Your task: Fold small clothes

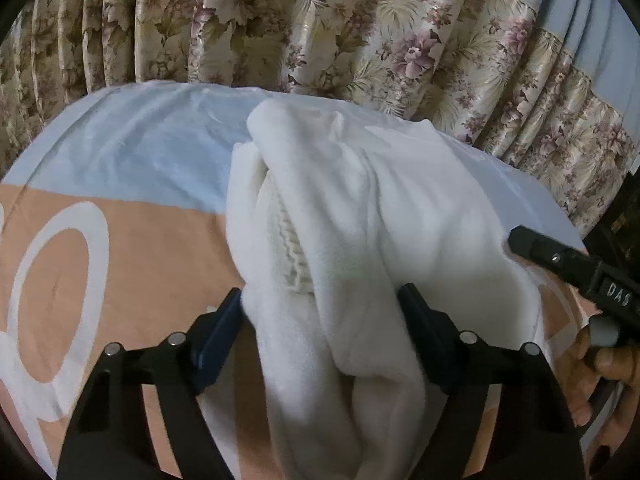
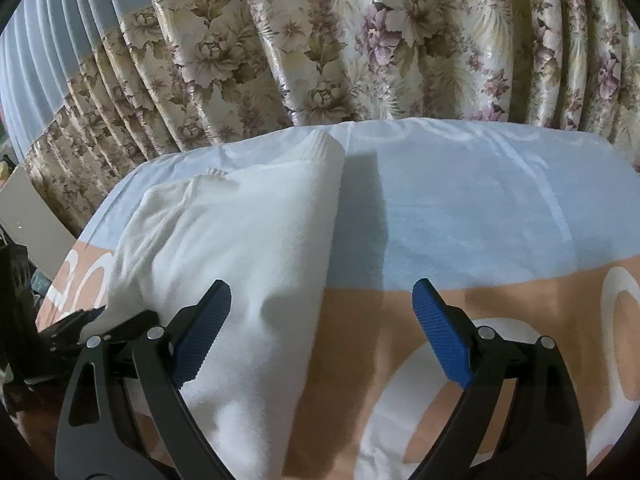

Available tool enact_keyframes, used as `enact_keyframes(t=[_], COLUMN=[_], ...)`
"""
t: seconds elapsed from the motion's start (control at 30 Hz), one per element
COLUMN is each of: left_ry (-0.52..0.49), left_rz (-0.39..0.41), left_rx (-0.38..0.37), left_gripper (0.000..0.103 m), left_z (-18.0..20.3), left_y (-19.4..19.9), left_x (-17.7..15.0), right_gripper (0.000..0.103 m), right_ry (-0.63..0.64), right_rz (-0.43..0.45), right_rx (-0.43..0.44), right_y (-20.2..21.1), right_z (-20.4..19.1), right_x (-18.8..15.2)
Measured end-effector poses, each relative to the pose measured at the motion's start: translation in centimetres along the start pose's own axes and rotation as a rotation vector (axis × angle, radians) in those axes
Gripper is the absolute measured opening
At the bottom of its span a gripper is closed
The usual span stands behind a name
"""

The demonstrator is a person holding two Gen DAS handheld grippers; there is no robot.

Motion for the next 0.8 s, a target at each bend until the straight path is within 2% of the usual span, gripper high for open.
enact_keyframes(t=[0.1, 0.33, 0.43, 0.53, 0.57, 0.63, 0.67, 0.7, 0.8], left_ry=[0.009, 0.0, 0.002, 0.018, 0.016, 0.028, 0.026, 0.021, 0.001], left_rz=[0.003, 0.013, 0.014, 0.012, 0.012, 0.017, 0.02, 0.023, 0.032], left_rx=[-0.013, -0.048, -0.061, -0.072, -0.072, -0.071, -0.066, -0.058, -0.034], left_gripper=[0.071, 0.046, 0.039, 0.037, 0.036, 0.035, 0.035, 0.035, 0.034], left_z=[0.0, 0.8, 1.1, 1.0, 1.1, 1.1, 1.2, 1.3, 1.7], left_y=[0.1, 0.3, 0.4, 0.4, 0.4, 0.5, 0.5, 0.6, 0.8], left_x=[-0.1, -0.2, -0.1, 0.1, 0.1, 0.2, 0.3, 0.3, 0.5], right_gripper=[0.091, 0.09, 0.09, 0.087, 0.084, 0.069, 0.053, 0.047, 0.034], right_ry=[-0.012, -0.029, -0.045, -0.068, -0.079, -0.113, -0.121, -0.125, -0.079], right_rz=[-0.014, -0.046, -0.068, -0.098, -0.104, -0.124, -0.127, -0.129, -0.12], right_rx=[0.019, 0.061, 0.084, 0.109, 0.12, 0.178, 0.203, 0.221, 0.202], right_y=[-0.7, -2.1, -3.0, -3.8, -3.9, -4.3, -4.3, -4.2, -3.8], right_z=[-0.4, -0.6, -0.5, -0.5, -0.4, -0.7, -0.9, -1.1, -1.9], right_x=[-0.4, -0.7, -0.6, -0.8, -0.9, -1.0, -1.0, -0.9, -0.5])
Point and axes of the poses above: each gripper's, at about its wrist camera, not at the fingertips, and y roughly against the way its jaws point, z to its right, x to its top, the point moved 6 cm from there along -y, roughly the way its jaws point, and after that the axes turned 6 degrees about z, right-handed, at the moved point
